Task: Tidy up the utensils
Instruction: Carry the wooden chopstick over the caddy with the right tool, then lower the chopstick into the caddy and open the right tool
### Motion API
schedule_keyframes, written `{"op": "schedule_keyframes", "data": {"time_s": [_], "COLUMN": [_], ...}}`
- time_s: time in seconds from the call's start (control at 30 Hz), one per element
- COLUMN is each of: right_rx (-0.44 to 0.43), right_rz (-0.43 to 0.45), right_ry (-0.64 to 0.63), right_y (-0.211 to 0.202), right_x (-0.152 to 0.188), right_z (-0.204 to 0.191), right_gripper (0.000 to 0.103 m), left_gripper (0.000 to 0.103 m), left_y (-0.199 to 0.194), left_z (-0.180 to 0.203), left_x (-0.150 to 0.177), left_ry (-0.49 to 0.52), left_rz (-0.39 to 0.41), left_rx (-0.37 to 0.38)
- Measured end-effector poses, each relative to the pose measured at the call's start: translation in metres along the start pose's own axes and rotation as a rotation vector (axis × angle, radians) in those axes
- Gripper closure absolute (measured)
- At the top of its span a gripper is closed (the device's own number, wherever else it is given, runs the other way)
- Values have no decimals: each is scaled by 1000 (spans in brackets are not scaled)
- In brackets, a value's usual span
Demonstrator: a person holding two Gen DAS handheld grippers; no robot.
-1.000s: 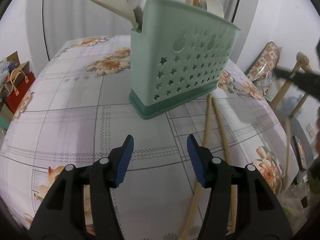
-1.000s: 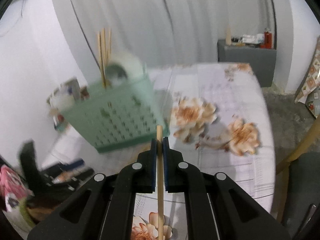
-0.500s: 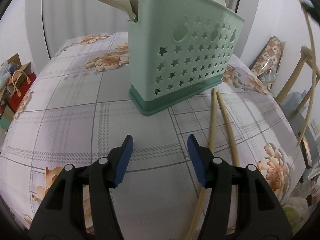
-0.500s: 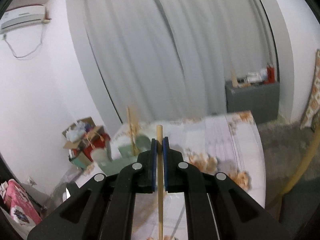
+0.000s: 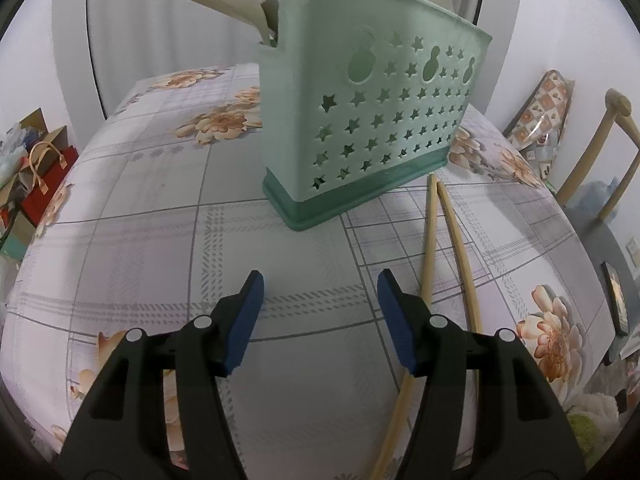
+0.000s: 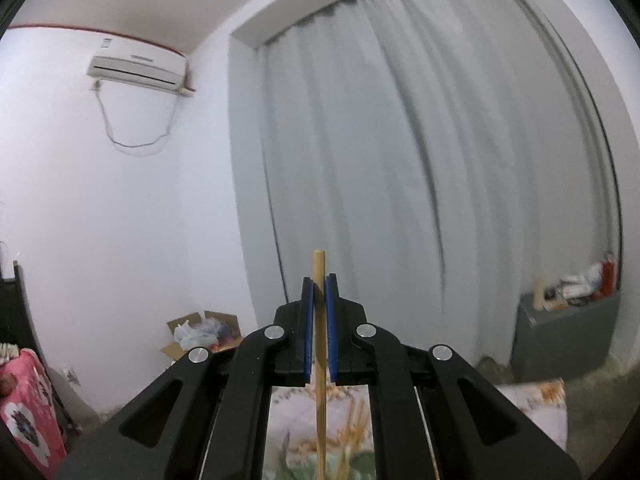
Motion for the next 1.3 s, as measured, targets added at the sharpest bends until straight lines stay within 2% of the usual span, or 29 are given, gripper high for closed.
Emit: {"op": "schedule_keyframes", "data": {"time_s": [0.17,0.43,0.6,0.63,0.67,0.73,0.9,1.03,1.17,1.3], "right_rx": [-8,3,-131,-141,-142,-150,-109,-28,36,117], "right_rz": [0,-129,-373,-401,-401,-381,-352,-404,-597,-812], "right_ry": [-88,-201,-255,-251,-240,-202,-29,145,322,360], "right_y": [33,77,94,92,88,76,43,15,2,-9], "right_x": [12,76,137,144,145,142,130,148,223,309], "right_z": [-13,-17,-33,-33,-32,-27,10,44,66,55], "right_gripper": [97,97,93,83,65,51,47,47,47,49], "left_gripper": [46,46,46,46,46,46,45,45,45,45], "left_y": [-4,-5,-7,-7,-7,-8,-8,-9,-8,-10], "left_z": [-6,-8,-9,-9,-10,-9,-8,-8,-8,-9], "left_x": [2,3,2,1,1,1,1,0,0,0], "left_ry": [-8,-10,-13,-13,-14,-11,-4,-10,-11,-8], "left_rz": [6,7,16,16,17,20,20,25,23,25], "left_rx": [-3,-2,0,1,0,0,0,7,9,6]}}
Point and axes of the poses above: each gripper's, at about its wrist camera, not at the fingertips, and y roughly the way its jaws point, z to its right, x to its underside, the point moved 10 cm from there along y, roughly the way its jaws point, and after that the axes turned 6 degrees about -z, right-handed, at the moved point
